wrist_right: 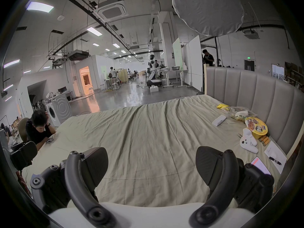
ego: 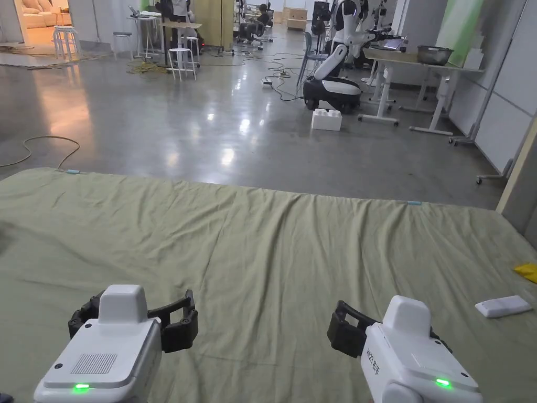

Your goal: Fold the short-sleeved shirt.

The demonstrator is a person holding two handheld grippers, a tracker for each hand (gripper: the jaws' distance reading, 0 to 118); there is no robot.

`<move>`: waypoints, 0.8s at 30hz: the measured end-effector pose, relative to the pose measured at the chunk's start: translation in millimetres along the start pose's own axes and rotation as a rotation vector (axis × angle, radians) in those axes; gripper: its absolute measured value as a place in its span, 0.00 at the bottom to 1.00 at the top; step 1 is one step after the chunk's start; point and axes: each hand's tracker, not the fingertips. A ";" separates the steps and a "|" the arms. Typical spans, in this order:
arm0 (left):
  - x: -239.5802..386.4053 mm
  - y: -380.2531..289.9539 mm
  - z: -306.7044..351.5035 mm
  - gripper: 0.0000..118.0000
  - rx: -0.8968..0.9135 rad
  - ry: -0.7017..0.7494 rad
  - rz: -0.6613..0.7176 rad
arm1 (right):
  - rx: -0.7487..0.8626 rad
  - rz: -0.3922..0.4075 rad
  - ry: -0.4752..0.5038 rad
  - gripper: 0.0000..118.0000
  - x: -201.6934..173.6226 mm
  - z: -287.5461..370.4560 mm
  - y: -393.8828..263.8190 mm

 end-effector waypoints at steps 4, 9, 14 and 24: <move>1.7 -1.0 2.2 0.94 0.030 -0.018 0.003 | -0.014 -0.015 0.006 0.92 3.0 -4.4 -1.6; 11.0 -1.7 3.7 0.94 0.060 -0.003 -0.052 | 0.007 0.040 -0.027 0.92 -0.4 -3.8 -3.2; 16.0 -0.5 3.4 0.94 0.063 -0.007 -0.065 | 0.014 0.059 -0.030 0.93 -1.7 -3.0 -3.3; 14.4 -3.5 2.6 0.94 0.045 -0.018 -0.059 | 0.013 0.019 -0.035 0.93 8.3 -3.6 -0.5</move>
